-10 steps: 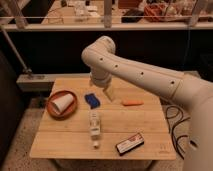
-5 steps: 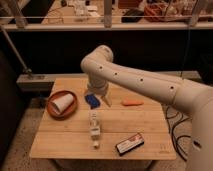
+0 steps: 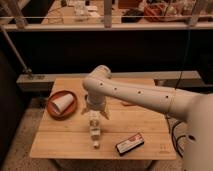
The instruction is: Stand the bottle upright
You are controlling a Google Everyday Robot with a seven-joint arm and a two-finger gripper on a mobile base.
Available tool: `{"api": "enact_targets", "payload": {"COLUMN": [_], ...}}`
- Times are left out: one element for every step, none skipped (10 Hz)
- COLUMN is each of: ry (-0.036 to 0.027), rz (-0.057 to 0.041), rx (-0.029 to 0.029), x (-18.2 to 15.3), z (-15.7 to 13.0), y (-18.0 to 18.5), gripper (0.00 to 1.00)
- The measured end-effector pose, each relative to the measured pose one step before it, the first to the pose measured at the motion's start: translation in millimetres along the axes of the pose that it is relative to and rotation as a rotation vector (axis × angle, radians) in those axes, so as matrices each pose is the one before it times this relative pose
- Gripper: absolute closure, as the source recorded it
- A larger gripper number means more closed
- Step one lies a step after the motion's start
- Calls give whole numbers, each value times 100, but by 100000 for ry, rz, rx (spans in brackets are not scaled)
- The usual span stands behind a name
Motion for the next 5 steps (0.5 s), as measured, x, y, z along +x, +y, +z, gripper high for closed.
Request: {"api": "enact_targets", "payload": {"ry": [-757,-804,306,1985,1722], "rz": [-3931,-3111,-2443,-1899,-906], "rx": [-1649,-1088,-1176,-1944,-829], "x": [-770,-658,-516,-495,-414], "z": [999,939,827,1076,824], "y": [-143,-15,152,147,-156], "gripper": [20,20,20,20,20]}}
